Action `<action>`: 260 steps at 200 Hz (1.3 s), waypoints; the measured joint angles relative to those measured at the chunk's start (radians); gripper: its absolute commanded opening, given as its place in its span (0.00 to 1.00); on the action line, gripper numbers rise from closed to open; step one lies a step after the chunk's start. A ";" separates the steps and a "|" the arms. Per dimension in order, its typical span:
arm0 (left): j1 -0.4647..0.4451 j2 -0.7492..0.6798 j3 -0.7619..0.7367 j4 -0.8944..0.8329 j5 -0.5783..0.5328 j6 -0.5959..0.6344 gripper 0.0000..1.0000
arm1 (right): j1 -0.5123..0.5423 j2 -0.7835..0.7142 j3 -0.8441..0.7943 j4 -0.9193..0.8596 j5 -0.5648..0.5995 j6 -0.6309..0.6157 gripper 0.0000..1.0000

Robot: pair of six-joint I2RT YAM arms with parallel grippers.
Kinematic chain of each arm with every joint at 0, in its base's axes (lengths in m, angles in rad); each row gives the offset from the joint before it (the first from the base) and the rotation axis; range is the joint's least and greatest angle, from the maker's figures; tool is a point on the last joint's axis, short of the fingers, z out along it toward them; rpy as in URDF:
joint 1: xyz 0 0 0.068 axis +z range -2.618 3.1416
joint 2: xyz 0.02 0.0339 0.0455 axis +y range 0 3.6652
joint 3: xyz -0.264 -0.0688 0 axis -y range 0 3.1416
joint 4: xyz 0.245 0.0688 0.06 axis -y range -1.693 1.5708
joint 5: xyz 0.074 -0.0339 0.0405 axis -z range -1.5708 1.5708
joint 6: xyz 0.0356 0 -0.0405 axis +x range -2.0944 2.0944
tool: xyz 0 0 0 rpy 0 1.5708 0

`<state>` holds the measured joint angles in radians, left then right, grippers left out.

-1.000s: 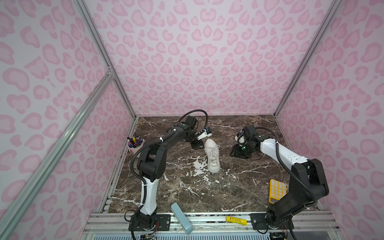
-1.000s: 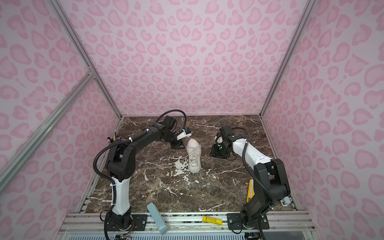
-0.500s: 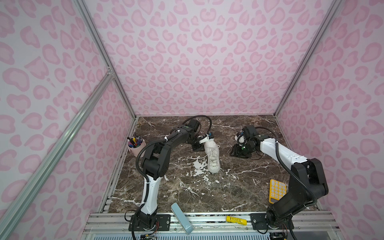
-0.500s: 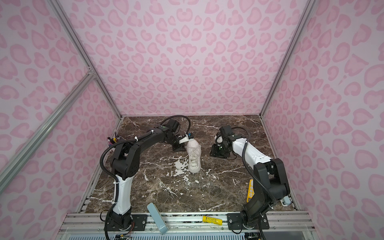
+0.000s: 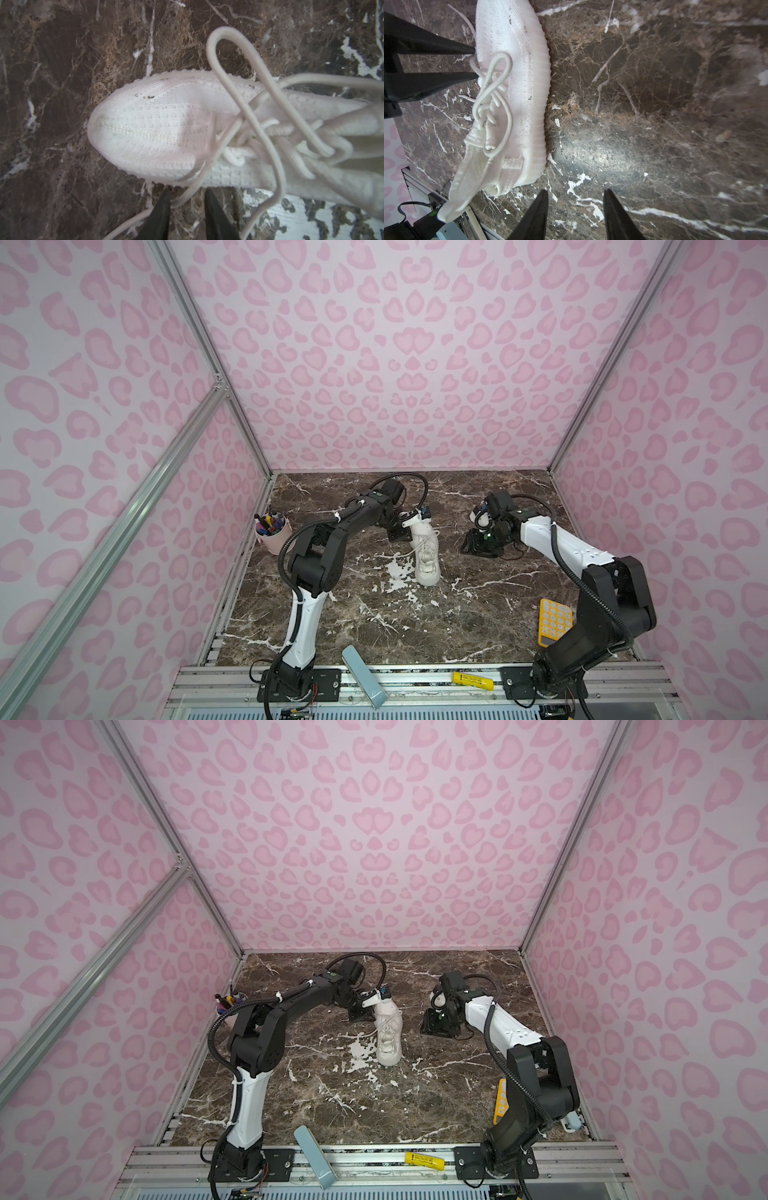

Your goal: Tie the shoes

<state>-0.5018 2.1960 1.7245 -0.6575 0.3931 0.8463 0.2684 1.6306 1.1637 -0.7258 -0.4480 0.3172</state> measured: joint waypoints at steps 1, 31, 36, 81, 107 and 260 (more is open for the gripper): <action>0.000 0.000 0.000 0.000 0.000 0.000 0.27 | 0.000 0.000 0.000 0.000 0.000 0.000 0.46; -0.004 0.000 0.000 0.000 -0.002 0.014 0.29 | -0.001 0.002 0.007 -0.002 -0.002 0.000 0.46; -0.004 0.000 0.000 0.000 -0.002 0.018 0.29 | -0.001 0.002 0.007 -0.002 -0.004 0.000 0.46; -0.013 0.000 0.000 0.000 -0.011 0.037 0.27 | -0.001 0.002 0.007 -0.003 -0.005 -0.005 0.46; -0.016 0.000 0.000 0.000 -0.016 0.041 0.15 | -0.001 0.002 0.007 -0.004 -0.005 -0.007 0.46; -0.061 -0.085 -0.028 -0.083 -0.082 0.057 0.03 | 0.047 0.065 -0.137 0.296 -0.174 0.182 0.36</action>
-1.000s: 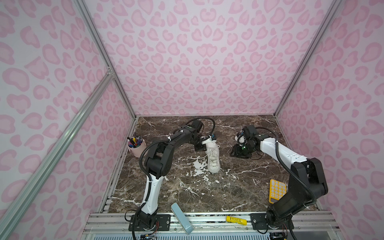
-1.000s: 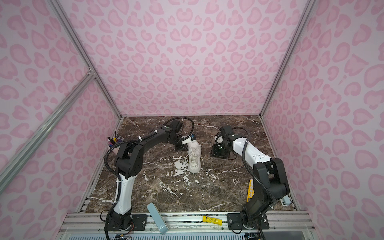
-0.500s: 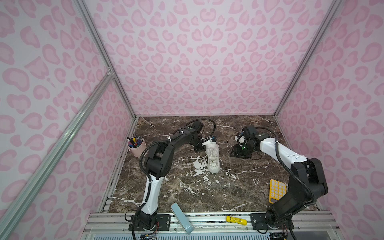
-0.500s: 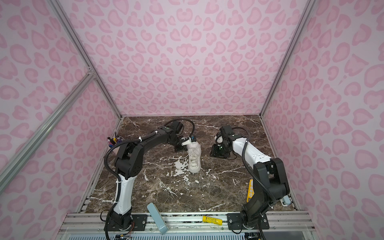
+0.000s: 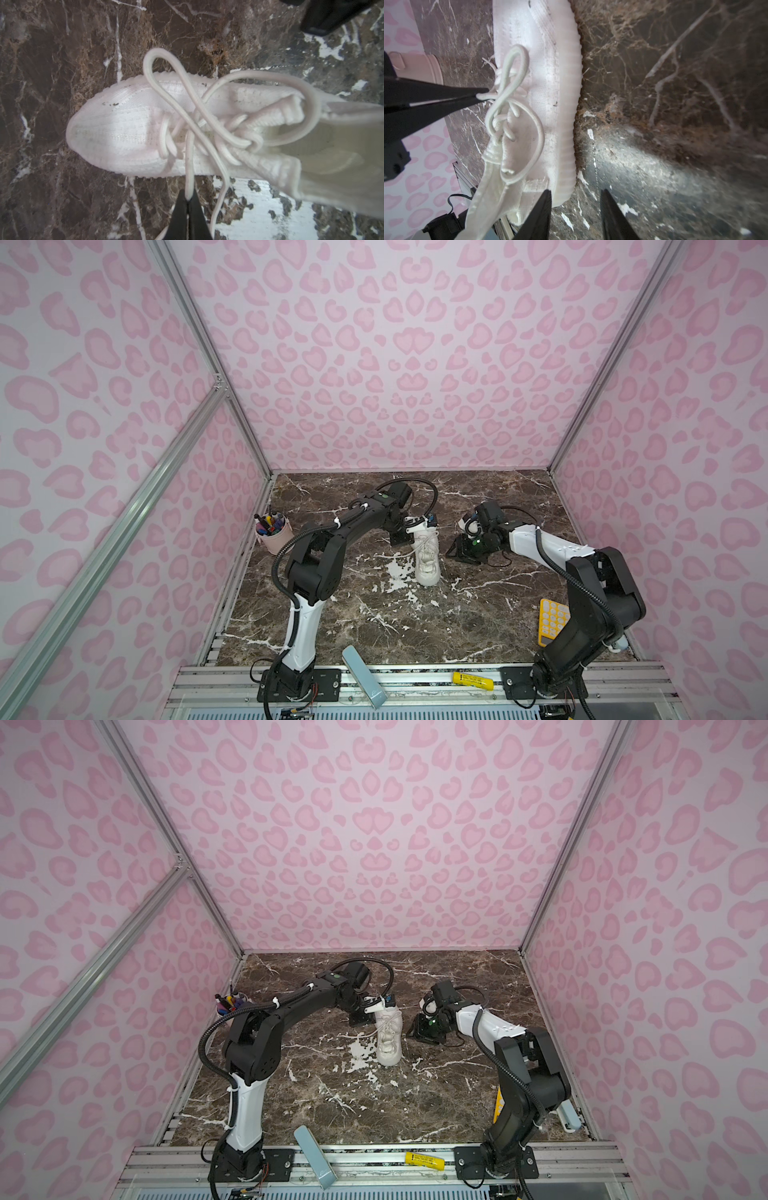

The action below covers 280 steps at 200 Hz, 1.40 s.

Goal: Tie the shoes
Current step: 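Move the right gripper toward the left gripper's lace loop over the sneaker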

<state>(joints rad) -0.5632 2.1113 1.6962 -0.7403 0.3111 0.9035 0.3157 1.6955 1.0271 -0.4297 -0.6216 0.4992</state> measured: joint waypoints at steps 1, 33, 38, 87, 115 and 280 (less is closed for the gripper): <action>-0.001 -0.002 0.000 0.000 -0.001 0.000 0.03 | 0.000 0.001 -0.002 0.004 -0.002 0.003 0.36; -0.006 -0.027 0.000 -0.017 -0.010 0.005 0.03 | -0.002 0.011 -0.042 0.101 -0.035 0.057 0.31; -0.007 -0.029 0.000 -0.018 -0.012 0.005 0.03 | -0.002 0.014 -0.048 0.117 -0.040 0.069 0.31; -0.016 -0.040 0.000 -0.023 -0.016 0.006 0.03 | 0.010 0.036 -0.084 0.238 -0.081 0.131 0.28; -0.027 -0.042 0.000 -0.024 -0.016 0.006 0.03 | 0.019 0.036 -0.126 0.293 -0.092 0.172 0.28; -0.058 -0.069 -0.011 -0.028 -0.016 0.014 0.03 | 0.029 0.023 -0.225 0.648 -0.179 0.356 0.27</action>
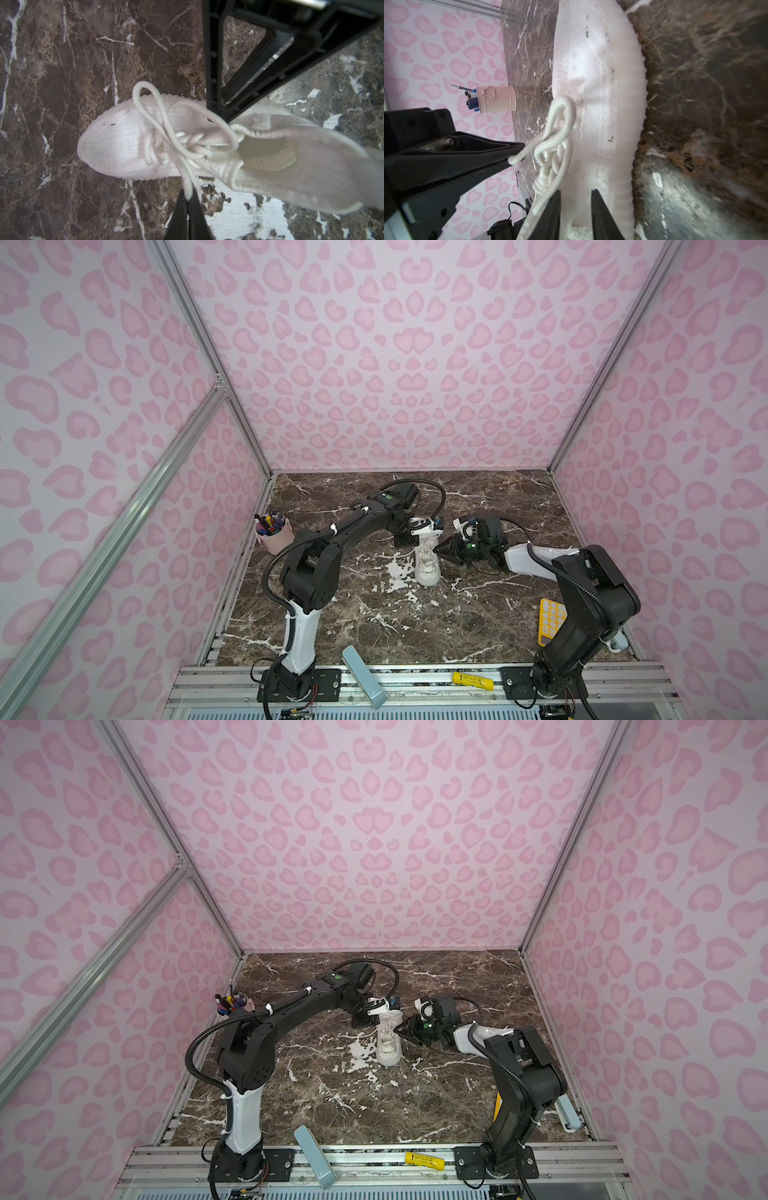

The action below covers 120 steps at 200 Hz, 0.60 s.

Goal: Tie the shoes
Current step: 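Move the right gripper toward the left gripper's lace loop over the sneaker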

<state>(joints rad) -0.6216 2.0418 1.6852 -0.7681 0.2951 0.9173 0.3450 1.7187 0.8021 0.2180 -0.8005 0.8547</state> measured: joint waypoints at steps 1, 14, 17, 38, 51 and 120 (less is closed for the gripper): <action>0.000 0.000 0.000 0.000 0.000 0.000 0.03 | 0.000 0.000 0.000 0.002 0.000 0.000 0.27; -0.005 0.000 0.000 0.000 0.000 0.000 0.03 | 0.000 -0.001 0.000 0.011 -0.003 0.002 0.27; -0.005 0.000 0.000 0.000 0.000 0.000 0.03 | 0.000 -0.001 0.000 0.014 -0.003 0.003 0.26; -0.009 0.000 0.000 0.000 0.001 0.000 0.03 | 0.000 0.002 -0.002 0.042 -0.007 0.018 0.25; -0.012 0.000 -0.001 0.000 0.001 0.000 0.03 | 0.000 0.005 -0.006 0.062 -0.012 0.030 0.23; -0.025 0.000 -0.009 0.000 0.004 0.000 0.03 | 0.000 0.008 -0.026 0.140 -0.037 0.070 0.20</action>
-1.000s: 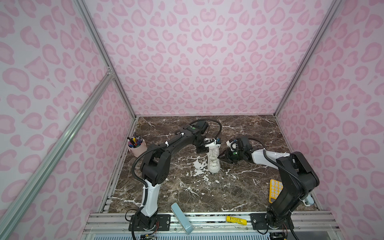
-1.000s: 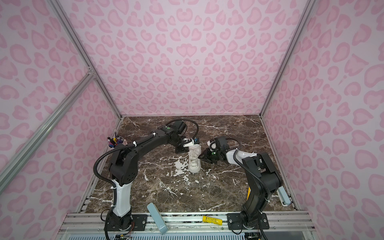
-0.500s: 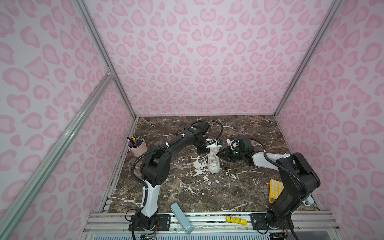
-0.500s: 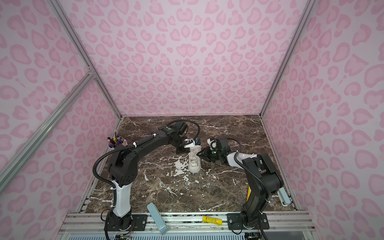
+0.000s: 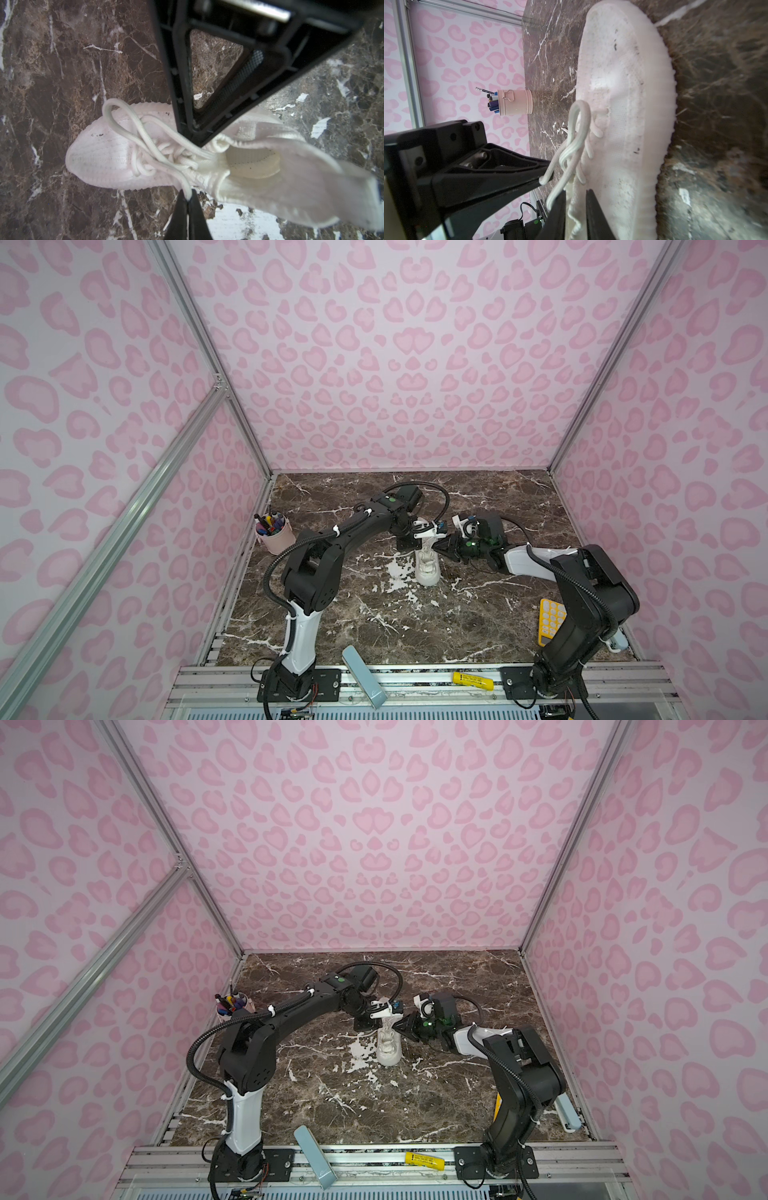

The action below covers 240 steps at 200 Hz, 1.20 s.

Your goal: Tie the shoes

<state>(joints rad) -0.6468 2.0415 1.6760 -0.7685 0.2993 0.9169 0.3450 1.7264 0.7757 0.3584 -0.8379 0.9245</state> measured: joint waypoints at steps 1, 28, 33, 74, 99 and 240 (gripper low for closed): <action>0.000 0.000 0.000 0.000 0.000 0.000 0.03 | 0.000 0.000 0.000 0.000 0.000 0.000 0.20; -0.006 0.000 0.005 0.000 0.002 0.000 0.03 | 0.002 0.000 0.000 0.024 -0.004 0.007 0.20; -0.008 0.000 0.006 0.000 0.005 0.000 0.03 | 0.002 0.000 0.000 0.027 -0.006 0.008 0.20; -0.016 0.008 0.011 0.000 0.010 0.000 0.03 | 0.005 0.007 0.000 0.047 -0.020 0.026 0.21; -0.020 0.014 0.015 0.000 0.011 0.000 0.03 | 0.010 0.011 0.001 0.055 -0.027 0.027 0.22; -0.021 0.023 0.017 0.002 0.023 -0.001 0.03 | 0.012 0.032 -0.008 0.125 -0.039 0.091 0.27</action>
<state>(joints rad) -0.6678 2.0644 1.6928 -0.7662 0.3222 0.9157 0.3569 1.7588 0.7673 0.4831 -0.8772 1.0153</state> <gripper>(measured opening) 0.059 0.267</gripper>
